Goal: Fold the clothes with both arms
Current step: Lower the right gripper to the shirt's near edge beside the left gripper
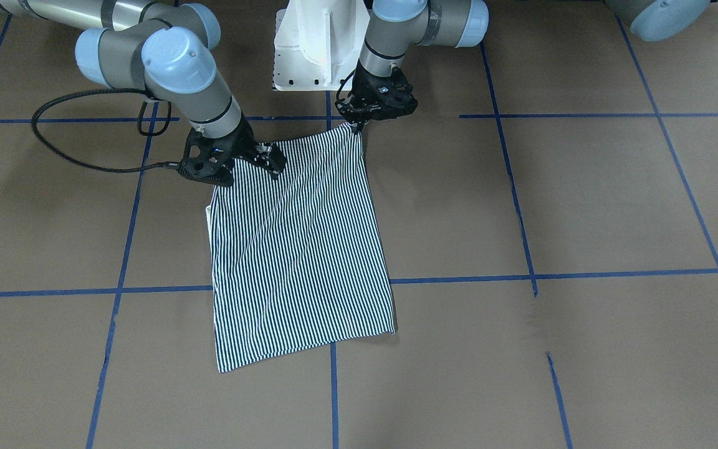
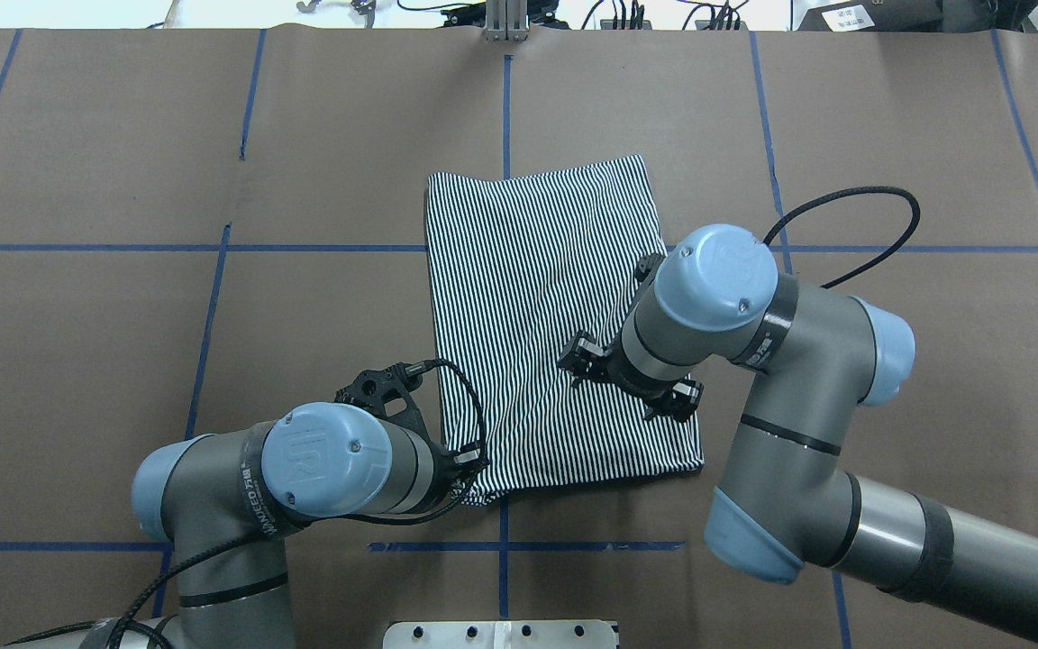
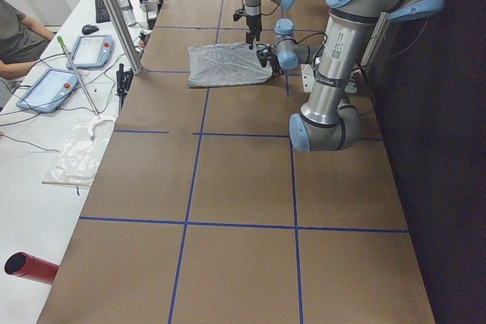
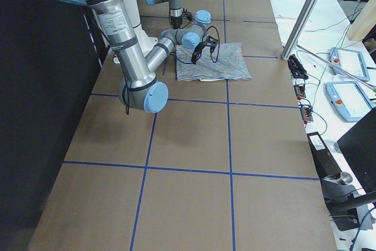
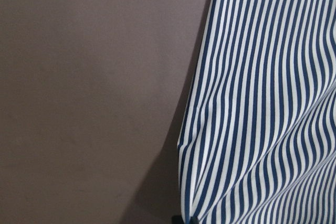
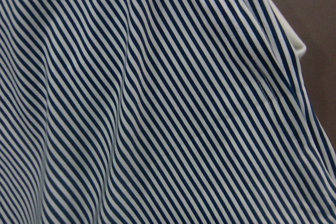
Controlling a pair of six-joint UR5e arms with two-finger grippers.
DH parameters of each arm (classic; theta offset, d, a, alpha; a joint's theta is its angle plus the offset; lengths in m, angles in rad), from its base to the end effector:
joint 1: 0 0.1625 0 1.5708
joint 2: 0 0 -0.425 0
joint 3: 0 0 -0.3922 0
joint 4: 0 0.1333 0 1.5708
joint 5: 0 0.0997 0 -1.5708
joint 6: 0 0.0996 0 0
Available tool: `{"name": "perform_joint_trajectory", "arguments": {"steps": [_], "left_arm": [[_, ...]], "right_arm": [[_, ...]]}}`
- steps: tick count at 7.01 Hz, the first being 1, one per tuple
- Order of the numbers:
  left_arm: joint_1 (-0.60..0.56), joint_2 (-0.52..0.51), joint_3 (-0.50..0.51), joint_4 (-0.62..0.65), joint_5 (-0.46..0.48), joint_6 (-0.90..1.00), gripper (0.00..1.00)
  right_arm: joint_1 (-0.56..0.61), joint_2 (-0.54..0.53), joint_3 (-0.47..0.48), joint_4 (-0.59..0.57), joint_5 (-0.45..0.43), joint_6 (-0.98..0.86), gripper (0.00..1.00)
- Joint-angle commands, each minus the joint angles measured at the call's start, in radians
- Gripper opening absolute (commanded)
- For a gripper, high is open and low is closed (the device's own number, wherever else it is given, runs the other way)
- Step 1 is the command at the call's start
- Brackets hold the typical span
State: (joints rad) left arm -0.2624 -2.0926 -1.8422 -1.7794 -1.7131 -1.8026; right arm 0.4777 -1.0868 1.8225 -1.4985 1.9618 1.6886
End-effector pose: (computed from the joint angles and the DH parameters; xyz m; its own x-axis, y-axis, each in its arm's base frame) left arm 0.5715 -0.2769 0.2206 0.4739 -0.3628 -0.8024 0.2571 0.9285 -0.2679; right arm -0.5103 -0.3715 0.2670 0.5882 0.4268 0.6869 -0.2512 0.9038 -0.3465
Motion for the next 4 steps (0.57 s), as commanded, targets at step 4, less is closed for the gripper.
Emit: {"name": "perform_joint_trajectory", "arguments": {"steps": [4], "left_arm": [[0.002, -0.014, -0.003, -0.002, 0.001, 0.0, 0.0]], "right_arm": [[-0.11, -0.082, 0.009, -0.002, -0.15, 0.088, 1.0]]}}
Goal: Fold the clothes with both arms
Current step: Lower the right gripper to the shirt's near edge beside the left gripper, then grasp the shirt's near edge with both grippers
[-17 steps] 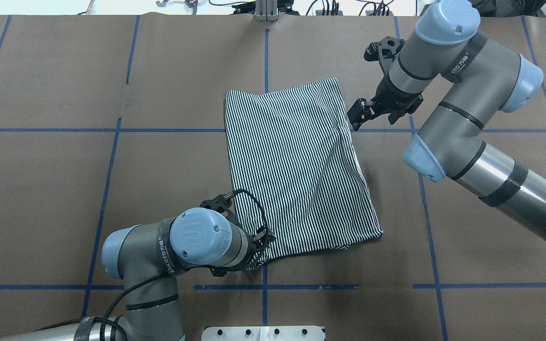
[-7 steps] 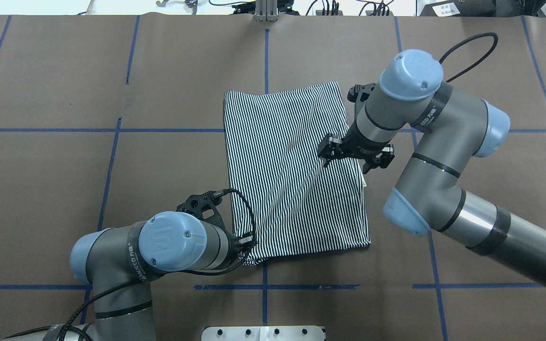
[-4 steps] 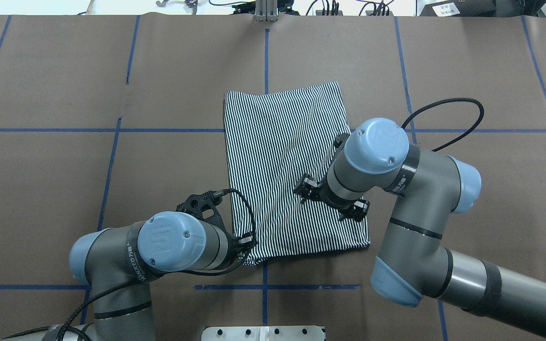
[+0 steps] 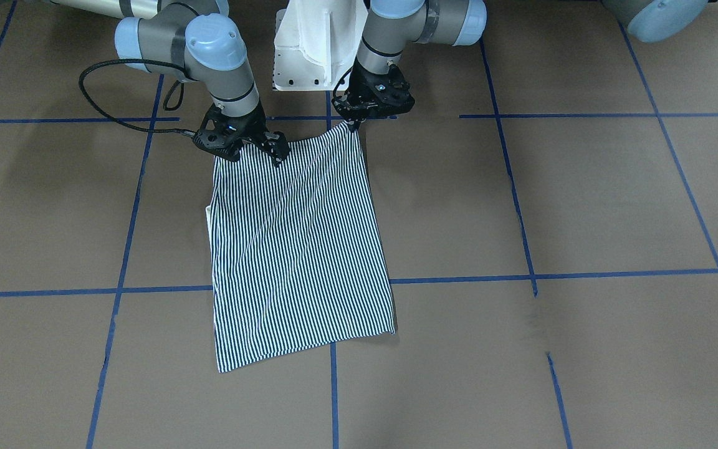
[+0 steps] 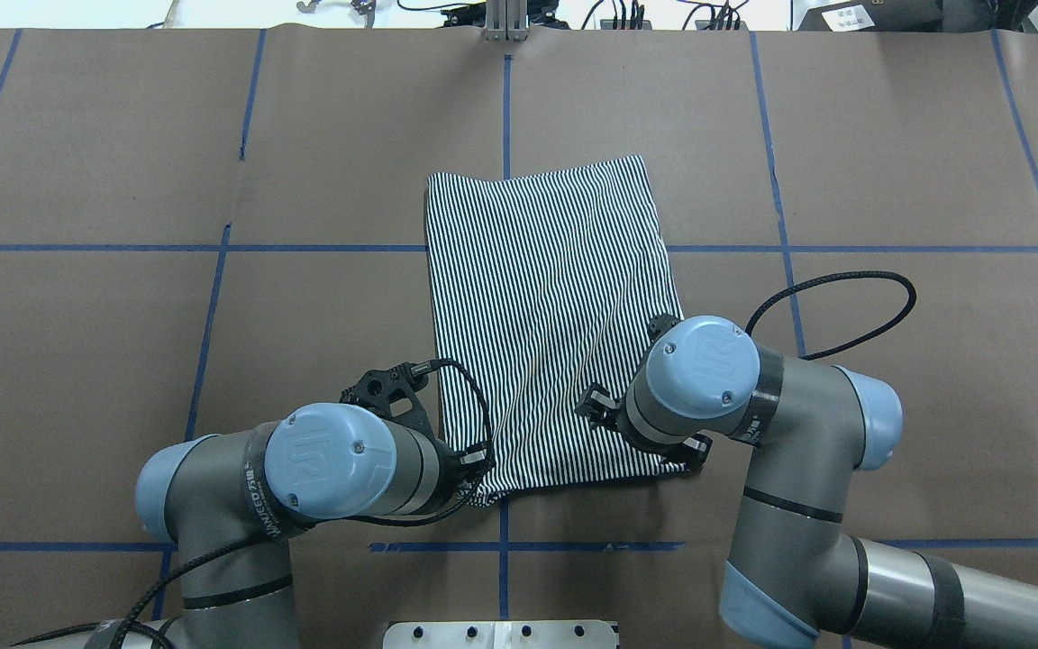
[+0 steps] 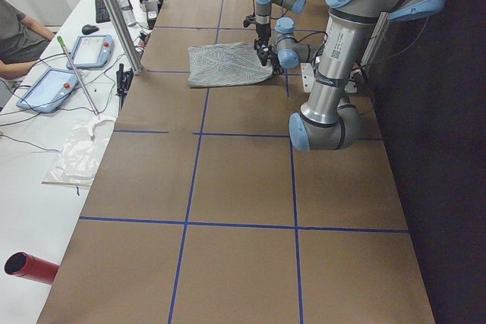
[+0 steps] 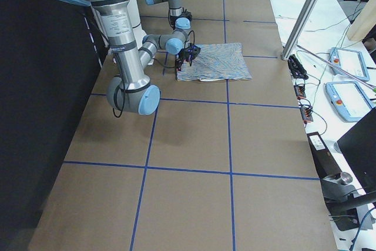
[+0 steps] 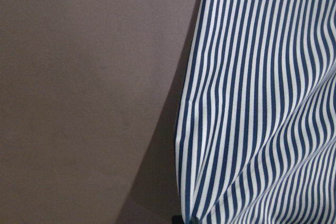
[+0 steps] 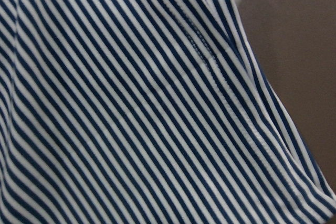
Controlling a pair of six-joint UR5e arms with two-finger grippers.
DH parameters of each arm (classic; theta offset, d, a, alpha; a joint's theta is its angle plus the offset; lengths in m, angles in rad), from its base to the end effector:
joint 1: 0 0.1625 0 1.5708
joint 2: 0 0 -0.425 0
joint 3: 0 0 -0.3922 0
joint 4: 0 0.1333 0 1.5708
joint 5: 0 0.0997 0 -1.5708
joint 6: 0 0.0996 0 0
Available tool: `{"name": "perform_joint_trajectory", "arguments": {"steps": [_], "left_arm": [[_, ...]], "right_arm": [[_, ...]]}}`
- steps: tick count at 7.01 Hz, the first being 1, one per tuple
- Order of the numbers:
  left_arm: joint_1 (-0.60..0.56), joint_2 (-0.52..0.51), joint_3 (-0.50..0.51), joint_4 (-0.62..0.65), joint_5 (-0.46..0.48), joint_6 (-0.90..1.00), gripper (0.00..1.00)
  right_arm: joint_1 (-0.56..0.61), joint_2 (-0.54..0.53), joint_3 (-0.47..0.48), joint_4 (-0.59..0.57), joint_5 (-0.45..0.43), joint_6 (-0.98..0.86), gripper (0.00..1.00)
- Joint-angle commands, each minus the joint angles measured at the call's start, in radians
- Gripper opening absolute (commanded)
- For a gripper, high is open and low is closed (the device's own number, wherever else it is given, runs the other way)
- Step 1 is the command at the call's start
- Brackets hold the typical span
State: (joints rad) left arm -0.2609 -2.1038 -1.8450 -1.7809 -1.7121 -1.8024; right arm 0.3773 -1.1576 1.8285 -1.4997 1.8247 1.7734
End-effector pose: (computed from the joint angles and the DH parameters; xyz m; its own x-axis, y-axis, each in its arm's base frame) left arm 0.5716 -0.2761 0.2123 0.4623 -0.3586 -0.8110 0.2525 0.9299 -0.2673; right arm -0.5332 -0.3278 0.3116 0.6313 0.4597 0.6247 -0.3326 0.8881 -0.3173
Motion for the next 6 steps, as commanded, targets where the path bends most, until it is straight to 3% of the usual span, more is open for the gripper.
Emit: {"name": "perform_joint_trajectory", "arguments": {"steps": [1, 4, 5, 6], "left_arm": [[0.0, -0.002, 0.0, 0.0, 0.0, 0.0, 0.0], [0.002, -0.008, 0.0, 0.0, 0.0, 0.0, 0.0], [0.002, -0.008, 0.0, 0.0, 0.0, 0.0, 0.0], [0.002, -0.008, 0.0, 0.0, 0.0, 0.0, 0.0]], "right_arm": [[-0.008, -0.017, 0.006, -0.001, -0.012, 0.003, 1.0], [-0.017, -0.025, 0.0, -0.013, -0.01, 0.003, 1.0], [-0.015, -0.024, 0.001, -0.013, -0.008, 0.003, 0.94], [-0.015, -0.024, 0.001, -0.014, -0.007, 0.003, 0.63]]}}
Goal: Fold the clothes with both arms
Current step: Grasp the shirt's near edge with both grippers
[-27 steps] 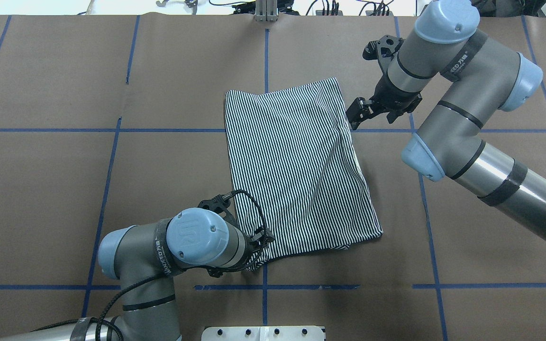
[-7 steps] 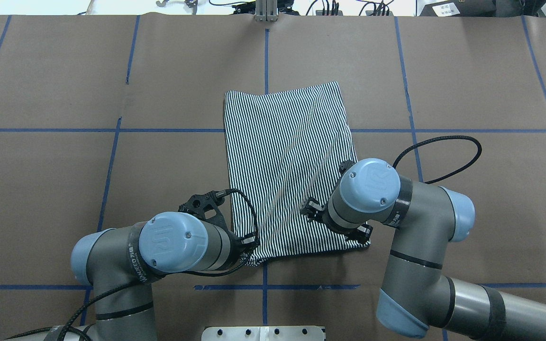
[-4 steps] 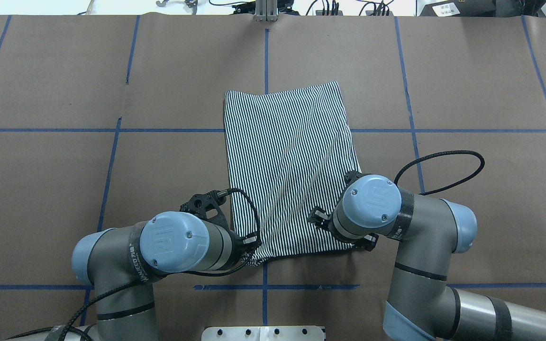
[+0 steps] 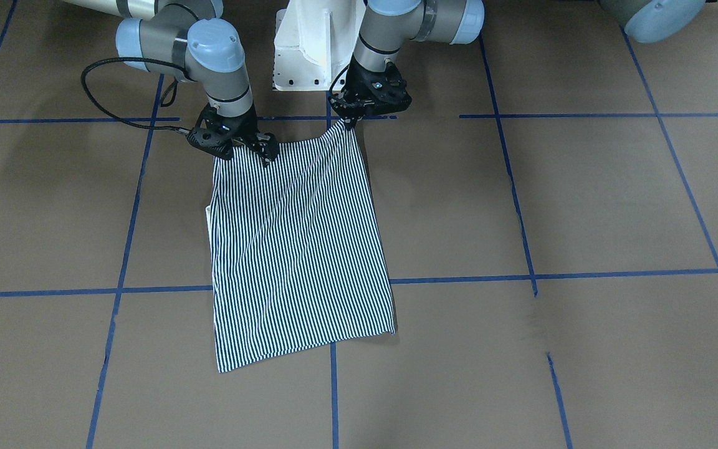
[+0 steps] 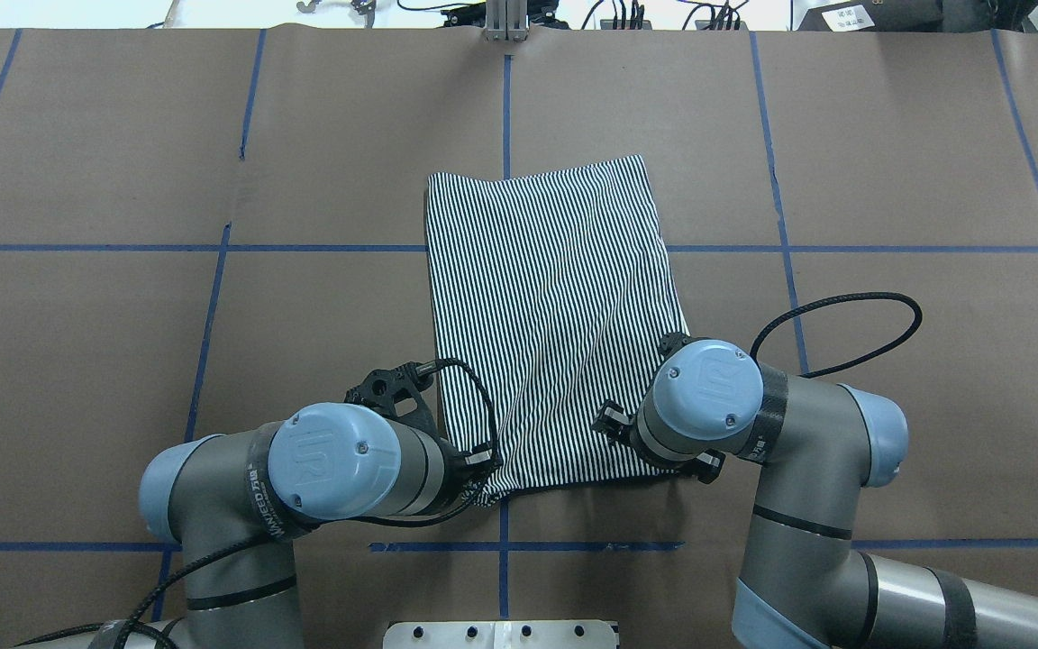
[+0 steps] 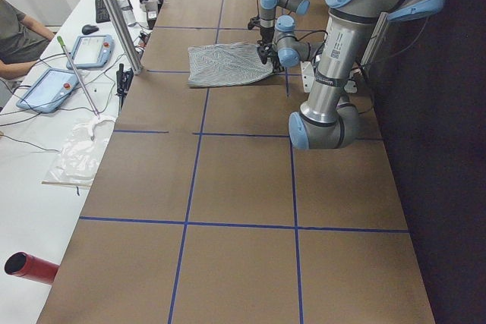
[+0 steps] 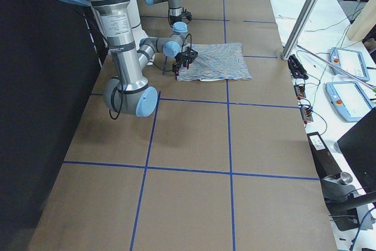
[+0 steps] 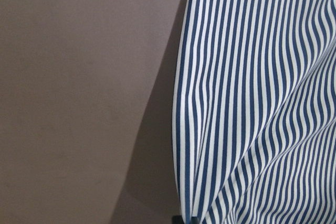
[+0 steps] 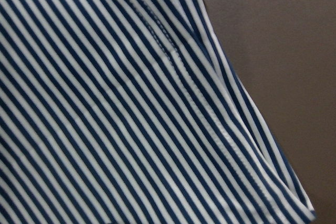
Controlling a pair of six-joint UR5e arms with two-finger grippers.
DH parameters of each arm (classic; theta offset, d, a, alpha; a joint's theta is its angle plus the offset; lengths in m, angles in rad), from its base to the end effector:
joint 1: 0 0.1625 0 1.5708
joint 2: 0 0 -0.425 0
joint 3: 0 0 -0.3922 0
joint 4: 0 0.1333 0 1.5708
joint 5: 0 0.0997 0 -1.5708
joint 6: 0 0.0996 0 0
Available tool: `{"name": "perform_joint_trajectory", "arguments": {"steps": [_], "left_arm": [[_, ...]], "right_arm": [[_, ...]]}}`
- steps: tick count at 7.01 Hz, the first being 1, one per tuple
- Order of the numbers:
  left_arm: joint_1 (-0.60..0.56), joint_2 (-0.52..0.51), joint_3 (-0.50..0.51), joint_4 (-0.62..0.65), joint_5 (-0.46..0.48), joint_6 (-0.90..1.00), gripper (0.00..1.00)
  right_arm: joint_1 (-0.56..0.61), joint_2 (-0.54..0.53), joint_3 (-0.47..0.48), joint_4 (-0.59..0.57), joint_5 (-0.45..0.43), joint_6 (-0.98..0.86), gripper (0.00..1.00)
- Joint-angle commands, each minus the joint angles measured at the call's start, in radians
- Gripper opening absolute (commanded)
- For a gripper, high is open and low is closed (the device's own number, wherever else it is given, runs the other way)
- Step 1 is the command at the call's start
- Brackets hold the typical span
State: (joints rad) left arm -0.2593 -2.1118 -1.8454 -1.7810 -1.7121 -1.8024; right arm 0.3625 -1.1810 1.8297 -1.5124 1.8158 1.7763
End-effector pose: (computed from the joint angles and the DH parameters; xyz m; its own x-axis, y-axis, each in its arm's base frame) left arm 0.5723 -0.2752 0.2071 0.4562 -0.3561 -0.8155 0.2488 0.9309 -0.2673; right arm -0.5341 -0.3193 0.3274 0.6558 0.4604 0.5983 -0.3376 0.8877 -0.3131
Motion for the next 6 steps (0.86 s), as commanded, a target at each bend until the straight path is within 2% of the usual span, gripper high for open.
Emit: {"name": "perform_joint_trajectory", "arguments": {"steps": [1, 2, 6], "left_arm": [[0.0, -0.001, 0.0, 0.0, 0.0, 0.0, 0.0], [0.0, -0.002, 0.0, 0.0, 0.0, 0.0, 0.0], [0.0, -0.002, 0.0, 0.0, 0.0, 0.0, 0.0]], "right_arm": [[0.0, -0.002, 0.0, -0.002, 0.003, -0.001, 0.24], [0.0, 0.0, 0.0, -0.002, 0.007, -0.002, 0.0], [-0.002, 0.011, 0.003, -0.005, 0.011, -0.002, 0.0]]}}
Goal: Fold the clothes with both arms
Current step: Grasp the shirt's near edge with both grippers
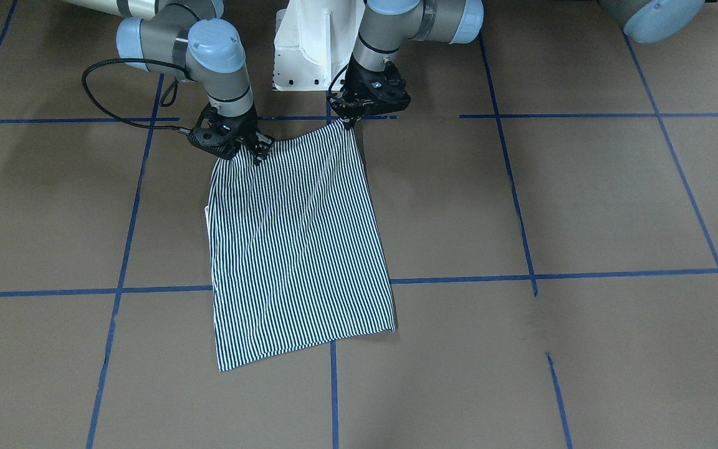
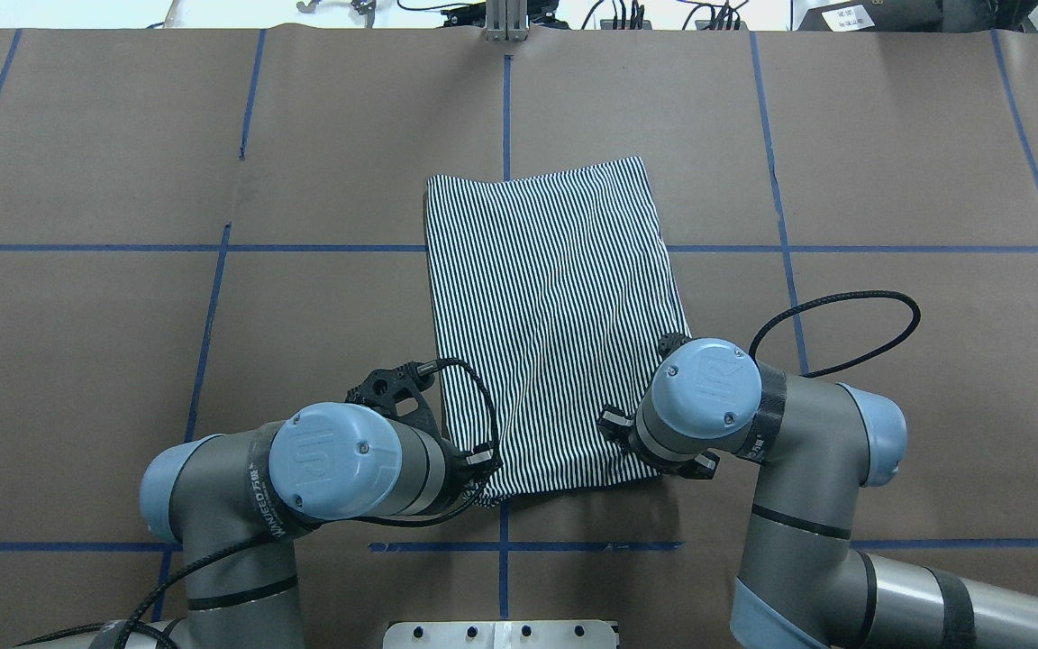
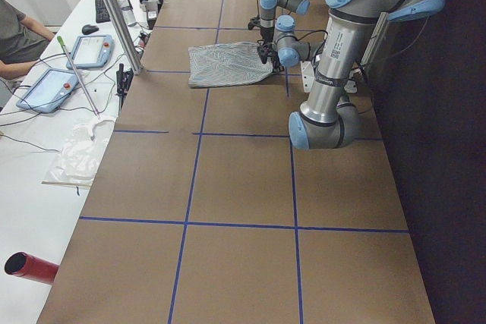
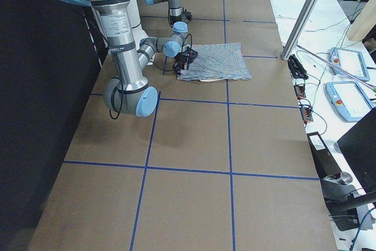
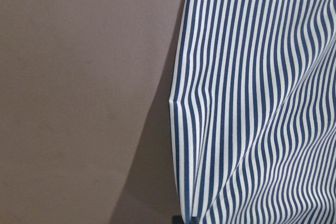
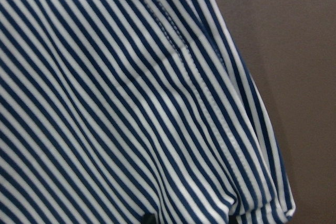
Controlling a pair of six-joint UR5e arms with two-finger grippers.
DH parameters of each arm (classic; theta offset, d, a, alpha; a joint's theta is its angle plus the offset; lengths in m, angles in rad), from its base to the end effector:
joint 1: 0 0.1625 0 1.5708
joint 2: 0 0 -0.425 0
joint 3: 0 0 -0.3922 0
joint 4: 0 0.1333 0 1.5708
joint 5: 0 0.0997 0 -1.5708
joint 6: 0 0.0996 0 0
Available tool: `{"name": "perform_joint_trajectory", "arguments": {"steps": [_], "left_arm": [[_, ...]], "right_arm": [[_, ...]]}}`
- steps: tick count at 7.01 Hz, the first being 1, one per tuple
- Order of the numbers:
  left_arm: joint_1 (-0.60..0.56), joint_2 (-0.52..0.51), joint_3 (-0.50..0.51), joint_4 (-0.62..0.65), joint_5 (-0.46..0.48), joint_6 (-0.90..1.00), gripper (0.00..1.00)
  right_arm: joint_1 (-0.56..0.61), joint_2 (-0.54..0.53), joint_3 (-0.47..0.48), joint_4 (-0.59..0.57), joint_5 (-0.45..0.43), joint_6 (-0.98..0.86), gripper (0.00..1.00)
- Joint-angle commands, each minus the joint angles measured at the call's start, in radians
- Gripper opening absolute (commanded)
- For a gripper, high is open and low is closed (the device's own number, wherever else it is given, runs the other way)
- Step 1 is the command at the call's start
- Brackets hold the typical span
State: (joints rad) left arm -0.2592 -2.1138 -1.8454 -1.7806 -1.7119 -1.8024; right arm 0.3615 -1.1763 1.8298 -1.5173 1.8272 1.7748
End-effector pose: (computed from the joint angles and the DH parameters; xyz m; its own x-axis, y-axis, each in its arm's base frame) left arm 0.5724 -0.2752 0.2059 0.4549 -0.3557 -0.8164 0.2484 0.9311 -0.2672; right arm -0.5353 -0.3179 0.3249 0.6583 0.4584 0.5970 -0.3282 0.8886 -0.3204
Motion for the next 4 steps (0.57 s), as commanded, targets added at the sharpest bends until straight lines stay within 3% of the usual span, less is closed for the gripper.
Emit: {"name": "perform_joint_trajectory", "arguments": {"steps": [1, 4], "left_arm": [[0.0, 0.0, 0.0, 0.0, 0.0, 0.0, 0.0], [0.0, -0.005, 0.0, 0.0, 0.0, 0.0, 0.0]], "right_arm": [[-0.001, 0.009, 0.015, 0.0, -0.002, 0.0, 0.0], [0.002, 0.01, 0.045, -0.006, -0.011, 0.009, 0.0]]}}
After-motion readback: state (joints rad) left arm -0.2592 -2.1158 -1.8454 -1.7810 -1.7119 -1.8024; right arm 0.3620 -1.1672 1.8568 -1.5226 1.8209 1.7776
